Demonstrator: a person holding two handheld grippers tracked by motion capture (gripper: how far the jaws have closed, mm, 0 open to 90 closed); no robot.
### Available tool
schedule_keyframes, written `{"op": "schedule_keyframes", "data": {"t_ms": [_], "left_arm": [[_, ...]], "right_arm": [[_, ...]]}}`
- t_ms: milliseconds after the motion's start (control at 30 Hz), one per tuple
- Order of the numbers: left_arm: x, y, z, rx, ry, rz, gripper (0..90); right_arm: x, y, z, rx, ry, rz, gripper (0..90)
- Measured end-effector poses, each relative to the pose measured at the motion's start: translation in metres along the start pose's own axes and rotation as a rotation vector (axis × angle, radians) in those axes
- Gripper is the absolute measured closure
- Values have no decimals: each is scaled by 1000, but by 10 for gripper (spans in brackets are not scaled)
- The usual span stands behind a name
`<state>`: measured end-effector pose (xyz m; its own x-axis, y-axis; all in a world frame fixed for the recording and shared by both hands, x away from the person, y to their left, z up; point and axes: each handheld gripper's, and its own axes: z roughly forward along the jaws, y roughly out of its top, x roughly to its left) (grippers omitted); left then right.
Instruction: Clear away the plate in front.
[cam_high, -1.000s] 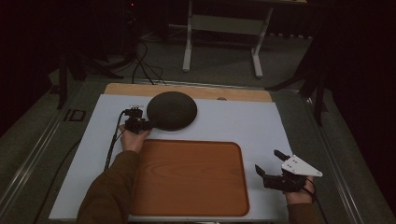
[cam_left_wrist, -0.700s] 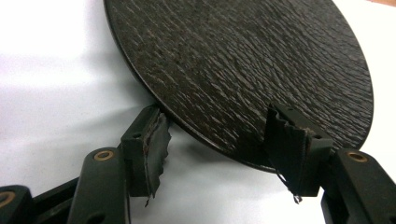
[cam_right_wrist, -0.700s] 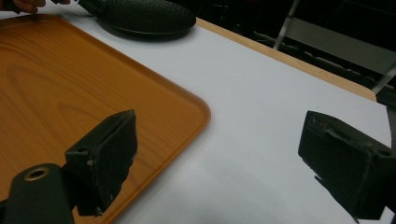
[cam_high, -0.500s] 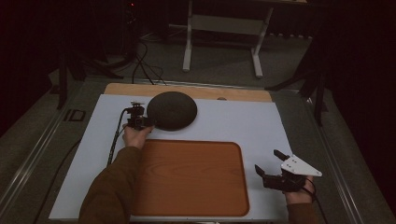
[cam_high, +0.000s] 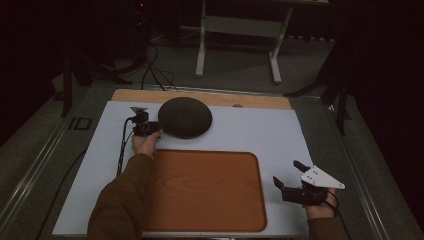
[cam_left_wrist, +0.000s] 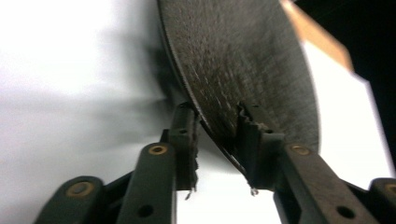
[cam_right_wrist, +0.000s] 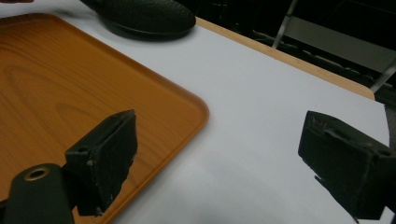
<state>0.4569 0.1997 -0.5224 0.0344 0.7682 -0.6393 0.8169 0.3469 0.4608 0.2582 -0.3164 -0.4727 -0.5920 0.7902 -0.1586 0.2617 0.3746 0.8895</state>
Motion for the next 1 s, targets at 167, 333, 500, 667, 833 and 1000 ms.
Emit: {"op": "schedule_keyframes", "data": {"t_ms": [167,333,500,667,833,1000], "left_arm": [[-11,0,4,-38,-60,-9,719],[-20,-6,23,-24,-77,-41,690],[-24,-11,33,-28,-86,-118,749],[-25,-9,30,-52,-126,-192,818],[-21,-10,31,-50,-175,-281,854],[-18,-15,33,-49,-190,-339,857]], "right_arm": [[0,0,0,2,4,-1,114],[0,0,-1,-2,3,1,114],[-2,0,-2,-7,2,7,114],[-2,0,-3,-9,2,8,114],[-2,0,-3,-9,0,9,114],[-3,-1,-3,-12,-1,13,115]]}}
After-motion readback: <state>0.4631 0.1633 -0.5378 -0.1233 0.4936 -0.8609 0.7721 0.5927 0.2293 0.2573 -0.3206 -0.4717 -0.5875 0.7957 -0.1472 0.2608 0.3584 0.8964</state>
